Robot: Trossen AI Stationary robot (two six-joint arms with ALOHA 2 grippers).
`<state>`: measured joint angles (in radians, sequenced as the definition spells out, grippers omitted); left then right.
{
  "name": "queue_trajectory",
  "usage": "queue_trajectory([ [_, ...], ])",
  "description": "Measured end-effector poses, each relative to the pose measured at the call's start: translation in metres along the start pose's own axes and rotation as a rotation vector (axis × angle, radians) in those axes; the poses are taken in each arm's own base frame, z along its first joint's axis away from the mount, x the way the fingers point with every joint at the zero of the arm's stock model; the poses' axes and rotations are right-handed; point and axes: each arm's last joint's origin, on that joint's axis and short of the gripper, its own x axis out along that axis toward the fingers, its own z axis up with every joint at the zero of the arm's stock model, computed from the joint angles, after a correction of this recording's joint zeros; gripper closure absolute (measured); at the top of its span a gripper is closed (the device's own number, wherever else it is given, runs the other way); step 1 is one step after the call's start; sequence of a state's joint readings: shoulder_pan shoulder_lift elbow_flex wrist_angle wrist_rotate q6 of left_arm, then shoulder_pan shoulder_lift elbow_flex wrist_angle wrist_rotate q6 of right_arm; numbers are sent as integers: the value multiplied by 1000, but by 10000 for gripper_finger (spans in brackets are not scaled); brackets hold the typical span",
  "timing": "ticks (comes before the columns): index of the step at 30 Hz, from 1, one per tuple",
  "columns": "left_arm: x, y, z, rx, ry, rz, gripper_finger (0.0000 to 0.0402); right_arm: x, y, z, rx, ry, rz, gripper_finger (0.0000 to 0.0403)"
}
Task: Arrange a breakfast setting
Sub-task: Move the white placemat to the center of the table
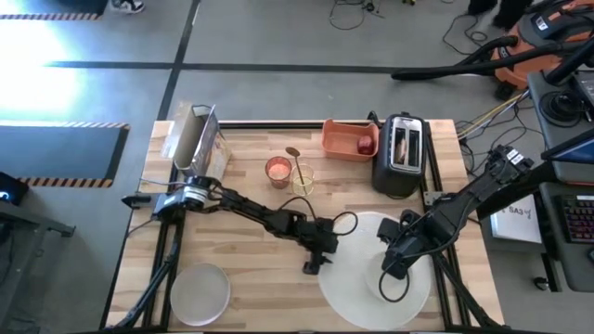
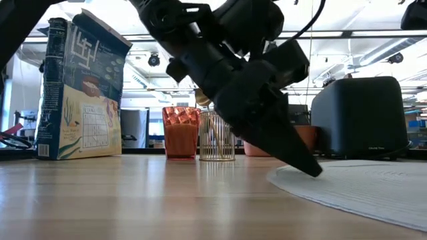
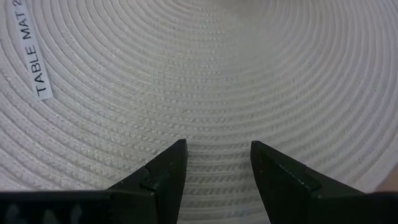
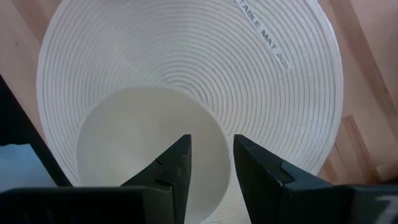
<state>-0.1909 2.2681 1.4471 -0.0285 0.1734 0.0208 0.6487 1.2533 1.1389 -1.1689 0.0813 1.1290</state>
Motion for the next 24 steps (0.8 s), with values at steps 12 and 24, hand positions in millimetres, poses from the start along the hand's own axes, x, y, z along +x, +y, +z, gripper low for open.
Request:
queue_trajectory([
  [12,-8,-4,-12,-26,171,-2,238,0,0,0,-7,0,0,294],
  [24,-44,-12,-18,-68,399,-5,238,0,0,0,-7,2,-3,294],
])
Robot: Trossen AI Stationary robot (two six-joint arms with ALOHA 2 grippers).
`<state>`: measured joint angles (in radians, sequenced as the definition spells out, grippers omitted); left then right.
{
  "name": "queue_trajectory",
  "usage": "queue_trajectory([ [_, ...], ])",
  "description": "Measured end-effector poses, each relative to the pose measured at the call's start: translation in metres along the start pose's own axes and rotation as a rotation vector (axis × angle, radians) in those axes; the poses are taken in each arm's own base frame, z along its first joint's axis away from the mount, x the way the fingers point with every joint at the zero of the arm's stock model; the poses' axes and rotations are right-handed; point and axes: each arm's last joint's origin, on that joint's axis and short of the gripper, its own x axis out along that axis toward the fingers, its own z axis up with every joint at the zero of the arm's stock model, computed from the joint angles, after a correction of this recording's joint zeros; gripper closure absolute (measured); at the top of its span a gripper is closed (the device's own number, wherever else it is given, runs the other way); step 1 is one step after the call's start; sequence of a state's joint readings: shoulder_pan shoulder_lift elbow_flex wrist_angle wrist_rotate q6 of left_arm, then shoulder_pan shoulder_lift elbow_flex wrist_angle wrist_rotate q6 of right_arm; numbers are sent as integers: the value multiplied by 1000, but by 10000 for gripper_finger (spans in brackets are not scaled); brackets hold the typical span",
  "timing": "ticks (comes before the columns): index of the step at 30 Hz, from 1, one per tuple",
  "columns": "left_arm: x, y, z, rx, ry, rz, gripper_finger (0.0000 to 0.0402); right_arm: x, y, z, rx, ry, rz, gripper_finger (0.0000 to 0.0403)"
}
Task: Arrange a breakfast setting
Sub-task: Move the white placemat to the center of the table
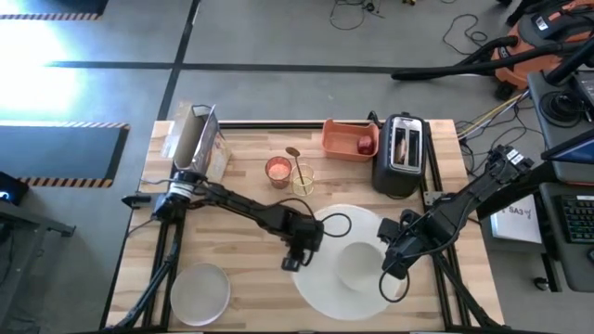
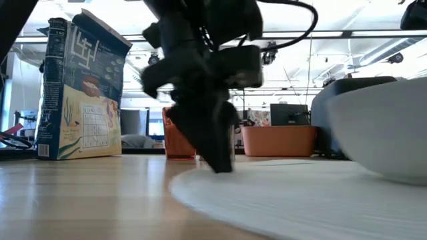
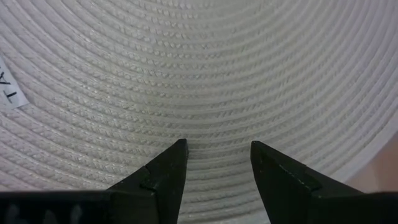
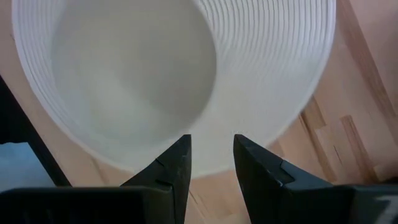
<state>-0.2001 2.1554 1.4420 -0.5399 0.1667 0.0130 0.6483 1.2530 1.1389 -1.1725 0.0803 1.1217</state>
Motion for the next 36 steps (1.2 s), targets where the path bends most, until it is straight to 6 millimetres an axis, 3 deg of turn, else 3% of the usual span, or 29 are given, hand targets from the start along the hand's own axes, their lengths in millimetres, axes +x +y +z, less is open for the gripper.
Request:
queue_trajectory([
  [7,-18,-2,-14,-25,146,34,238,0,0,0,-7,0,1,294],
  [15,-24,0,-29,-30,306,155,238,0,0,0,-8,0,1,294],
  [36,-30,13,-43,-31,458,255,238,0,0,2,-21,-54,-23,294],
])
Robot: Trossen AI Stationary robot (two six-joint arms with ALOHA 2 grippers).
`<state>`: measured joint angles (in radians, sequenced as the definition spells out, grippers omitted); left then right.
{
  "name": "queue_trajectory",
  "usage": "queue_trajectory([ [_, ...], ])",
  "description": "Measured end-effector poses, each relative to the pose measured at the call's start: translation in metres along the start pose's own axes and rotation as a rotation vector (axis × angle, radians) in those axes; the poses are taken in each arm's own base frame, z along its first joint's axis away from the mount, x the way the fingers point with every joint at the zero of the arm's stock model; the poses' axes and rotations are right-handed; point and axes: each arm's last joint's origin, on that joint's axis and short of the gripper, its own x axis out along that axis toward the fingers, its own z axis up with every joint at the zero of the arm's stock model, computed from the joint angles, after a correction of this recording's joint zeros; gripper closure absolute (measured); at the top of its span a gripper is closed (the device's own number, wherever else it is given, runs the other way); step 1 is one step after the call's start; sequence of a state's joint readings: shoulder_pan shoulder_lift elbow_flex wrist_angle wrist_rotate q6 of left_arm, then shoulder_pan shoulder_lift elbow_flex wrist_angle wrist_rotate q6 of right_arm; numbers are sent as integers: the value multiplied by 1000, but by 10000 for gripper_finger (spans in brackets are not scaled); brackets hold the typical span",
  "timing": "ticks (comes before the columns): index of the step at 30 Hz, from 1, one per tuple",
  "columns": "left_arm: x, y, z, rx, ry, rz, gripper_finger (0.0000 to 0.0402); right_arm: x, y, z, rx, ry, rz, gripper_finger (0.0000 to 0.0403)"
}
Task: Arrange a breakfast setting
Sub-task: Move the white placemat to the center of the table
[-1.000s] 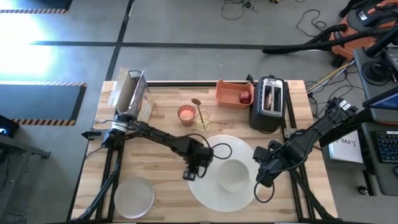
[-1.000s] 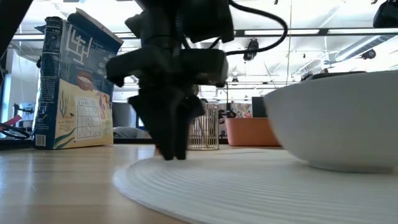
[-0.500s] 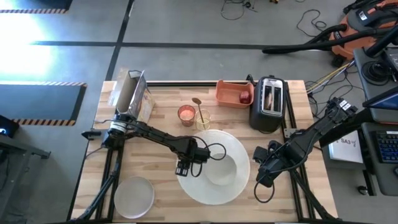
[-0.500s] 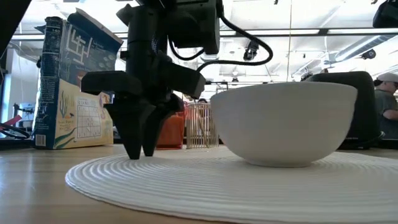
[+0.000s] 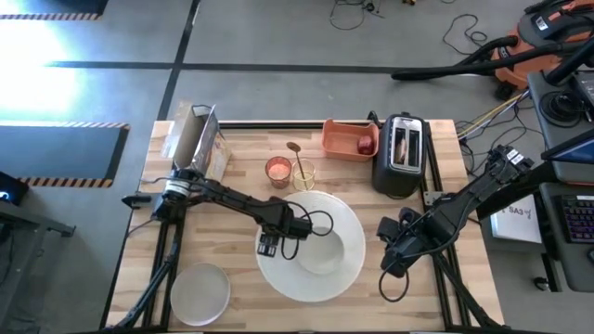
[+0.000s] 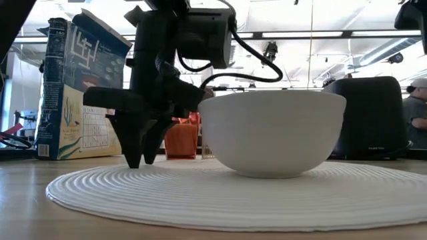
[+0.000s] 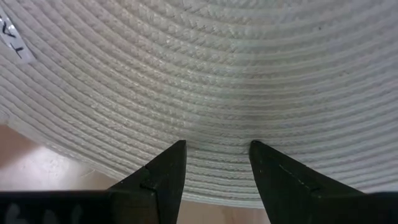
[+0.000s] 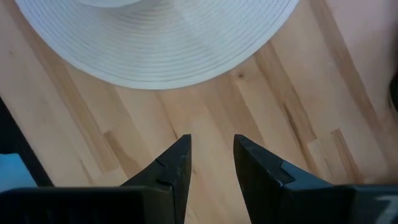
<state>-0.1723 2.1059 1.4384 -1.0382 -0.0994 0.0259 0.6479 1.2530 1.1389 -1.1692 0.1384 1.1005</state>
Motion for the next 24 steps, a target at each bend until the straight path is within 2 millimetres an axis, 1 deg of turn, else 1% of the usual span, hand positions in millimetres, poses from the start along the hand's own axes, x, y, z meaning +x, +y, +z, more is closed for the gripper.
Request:
queue_trajectory([
  [3,1,6,0,3,3,29,238,0,0,1,-1,-18,-9,294],
  [7,2,19,-1,-23,7,75,238,0,0,1,-2,-20,-10,294],
  [17,5,53,-5,-92,13,72,238,0,0,1,-4,-20,-10,294],
  [21,6,63,-7,-112,22,103,238,0,0,1,-4,-20,-10,294],
  [24,7,66,-7,-107,26,112,238,0,0,1,-4,-20,-10,294],
])
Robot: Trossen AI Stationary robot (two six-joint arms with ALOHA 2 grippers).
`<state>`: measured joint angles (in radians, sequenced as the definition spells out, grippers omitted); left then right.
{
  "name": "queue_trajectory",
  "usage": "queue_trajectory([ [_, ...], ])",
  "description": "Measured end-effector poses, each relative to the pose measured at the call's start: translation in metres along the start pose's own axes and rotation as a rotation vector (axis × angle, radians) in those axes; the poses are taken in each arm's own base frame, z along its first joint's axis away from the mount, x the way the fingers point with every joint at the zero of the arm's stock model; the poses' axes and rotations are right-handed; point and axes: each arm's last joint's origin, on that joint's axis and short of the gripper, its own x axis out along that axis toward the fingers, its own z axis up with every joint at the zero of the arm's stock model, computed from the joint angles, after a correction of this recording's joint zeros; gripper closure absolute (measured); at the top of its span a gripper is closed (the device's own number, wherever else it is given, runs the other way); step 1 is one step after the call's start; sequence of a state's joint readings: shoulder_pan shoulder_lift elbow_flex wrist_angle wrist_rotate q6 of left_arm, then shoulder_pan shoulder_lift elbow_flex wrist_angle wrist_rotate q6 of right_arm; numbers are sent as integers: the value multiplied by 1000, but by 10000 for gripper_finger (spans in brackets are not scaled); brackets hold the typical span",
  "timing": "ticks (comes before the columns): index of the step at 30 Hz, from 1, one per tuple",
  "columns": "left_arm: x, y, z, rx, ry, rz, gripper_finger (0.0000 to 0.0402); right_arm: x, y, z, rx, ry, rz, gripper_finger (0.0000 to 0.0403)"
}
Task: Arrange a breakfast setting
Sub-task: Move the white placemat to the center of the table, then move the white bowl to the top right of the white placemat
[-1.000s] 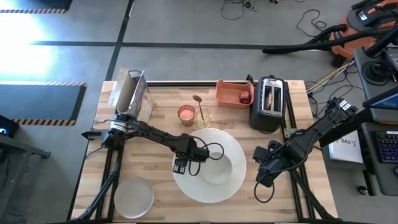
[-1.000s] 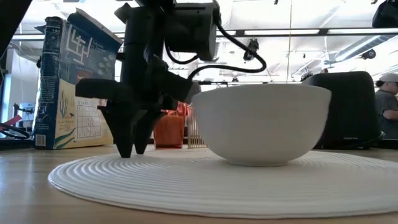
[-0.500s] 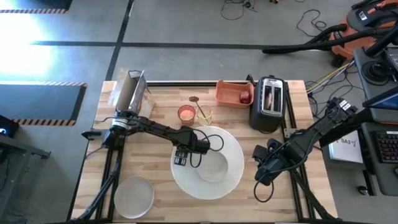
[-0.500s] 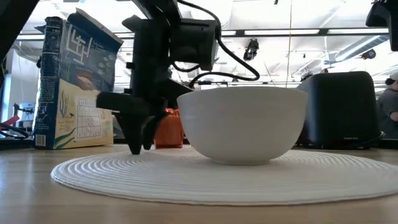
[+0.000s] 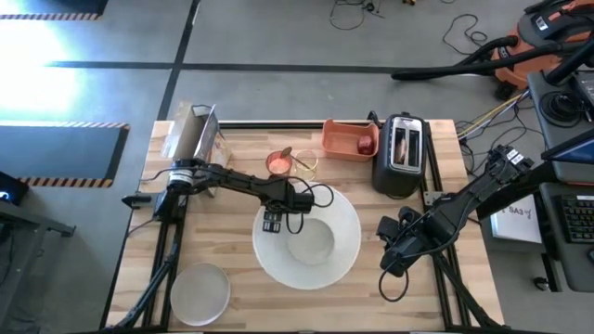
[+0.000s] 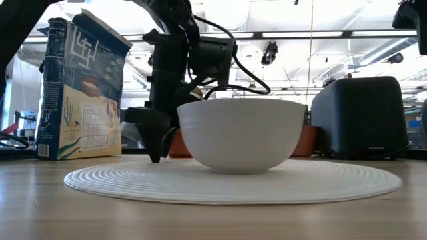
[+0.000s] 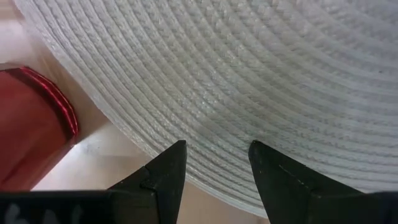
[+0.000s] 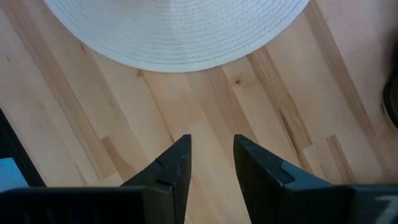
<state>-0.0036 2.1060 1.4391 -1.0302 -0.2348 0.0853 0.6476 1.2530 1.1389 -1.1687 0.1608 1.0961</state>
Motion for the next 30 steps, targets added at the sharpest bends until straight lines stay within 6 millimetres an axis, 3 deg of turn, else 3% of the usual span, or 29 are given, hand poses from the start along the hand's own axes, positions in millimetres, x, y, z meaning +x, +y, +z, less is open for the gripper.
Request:
queue_trajectory([
  [16,-6,5,-1,-10,17,98,238,0,0,0,0,-15,-8,294],
  [24,-51,14,-2,-19,-117,96,238,0,0,1,0,-19,-9,294],
  [30,-84,17,-16,-51,-215,75,238,0,-1,1,-20,-47,-24,294],
])
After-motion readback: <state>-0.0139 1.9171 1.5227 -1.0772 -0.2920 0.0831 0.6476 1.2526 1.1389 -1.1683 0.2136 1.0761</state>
